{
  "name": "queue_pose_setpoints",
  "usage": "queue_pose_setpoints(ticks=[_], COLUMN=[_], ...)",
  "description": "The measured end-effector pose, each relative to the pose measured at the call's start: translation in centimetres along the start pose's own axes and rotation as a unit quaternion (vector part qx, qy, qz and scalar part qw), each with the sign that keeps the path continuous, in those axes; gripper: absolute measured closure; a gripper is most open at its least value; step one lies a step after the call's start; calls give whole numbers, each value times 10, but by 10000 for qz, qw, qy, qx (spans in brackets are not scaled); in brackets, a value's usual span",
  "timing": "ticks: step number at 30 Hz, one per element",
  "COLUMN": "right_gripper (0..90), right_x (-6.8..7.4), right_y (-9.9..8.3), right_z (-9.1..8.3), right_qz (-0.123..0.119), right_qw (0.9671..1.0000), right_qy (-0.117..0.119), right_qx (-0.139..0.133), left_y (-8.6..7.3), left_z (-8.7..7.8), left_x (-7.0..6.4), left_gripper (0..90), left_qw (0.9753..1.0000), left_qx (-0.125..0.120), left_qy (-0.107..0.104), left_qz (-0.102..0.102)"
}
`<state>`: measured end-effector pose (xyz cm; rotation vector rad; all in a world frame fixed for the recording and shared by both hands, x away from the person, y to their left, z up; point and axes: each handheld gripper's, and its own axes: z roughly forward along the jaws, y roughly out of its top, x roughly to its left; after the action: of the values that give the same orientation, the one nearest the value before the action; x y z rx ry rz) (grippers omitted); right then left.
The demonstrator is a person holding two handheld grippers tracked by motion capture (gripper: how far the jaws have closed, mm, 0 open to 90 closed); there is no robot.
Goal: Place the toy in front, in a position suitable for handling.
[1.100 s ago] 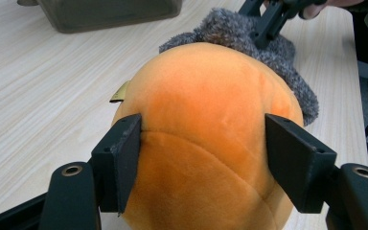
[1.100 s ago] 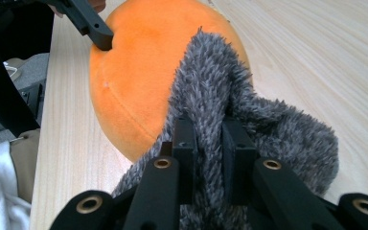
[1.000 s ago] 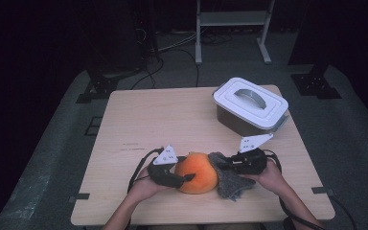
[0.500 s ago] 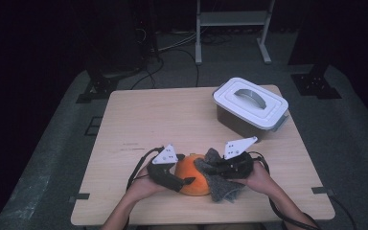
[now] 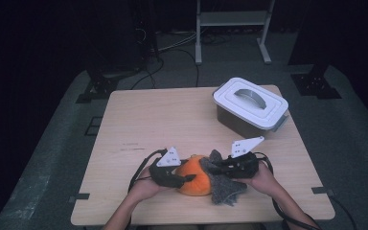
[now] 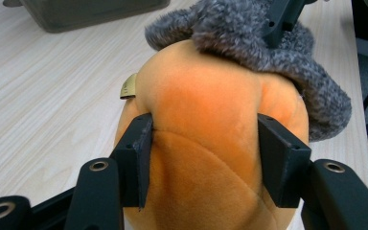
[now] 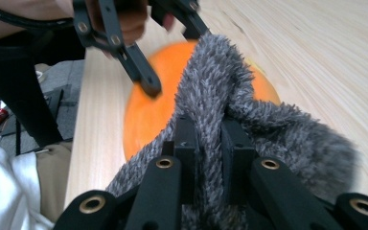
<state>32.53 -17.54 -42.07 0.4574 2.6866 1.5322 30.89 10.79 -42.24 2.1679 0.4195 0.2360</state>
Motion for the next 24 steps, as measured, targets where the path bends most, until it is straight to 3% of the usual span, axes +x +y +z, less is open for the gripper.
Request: queue_pose_setpoints(ticks=[7,10,13,16,20,22,24], right_gripper=[784,784,785,785,785,785,786], right_x=[-10,-7,-4,-1,-5,-10,-10], right_y=[-18,-7,12,30,37,33,28], right_z=[-14,-15,-13,-5,5,8,11], right_qz=[321,206,84,-96,-20,92,100], right_qw=[9993,9994,9996,9995,9991,9991,9993], right_qy=[-192,-268,-244,-298,-419,-409,-370], right_qx=[84,52,-150,-106,-18,-38,37], left_y=[-2,-2,0,2,0,0,2], left_z=[0,-1,0,1,2,2,1], left_x=[3,4,3,2,2,2,2], left_gripper=[477,506,515,516,514,497,414], left_qw=[9997,9992,9985,9969,9941,9944,9958], left_qx=[-152,-264,-355,-465,-544,-530,-434], left_qy=[106,178,276,475,736,687,544], left_qz=[-153,-250,-303,-414,-580,-596,-593])
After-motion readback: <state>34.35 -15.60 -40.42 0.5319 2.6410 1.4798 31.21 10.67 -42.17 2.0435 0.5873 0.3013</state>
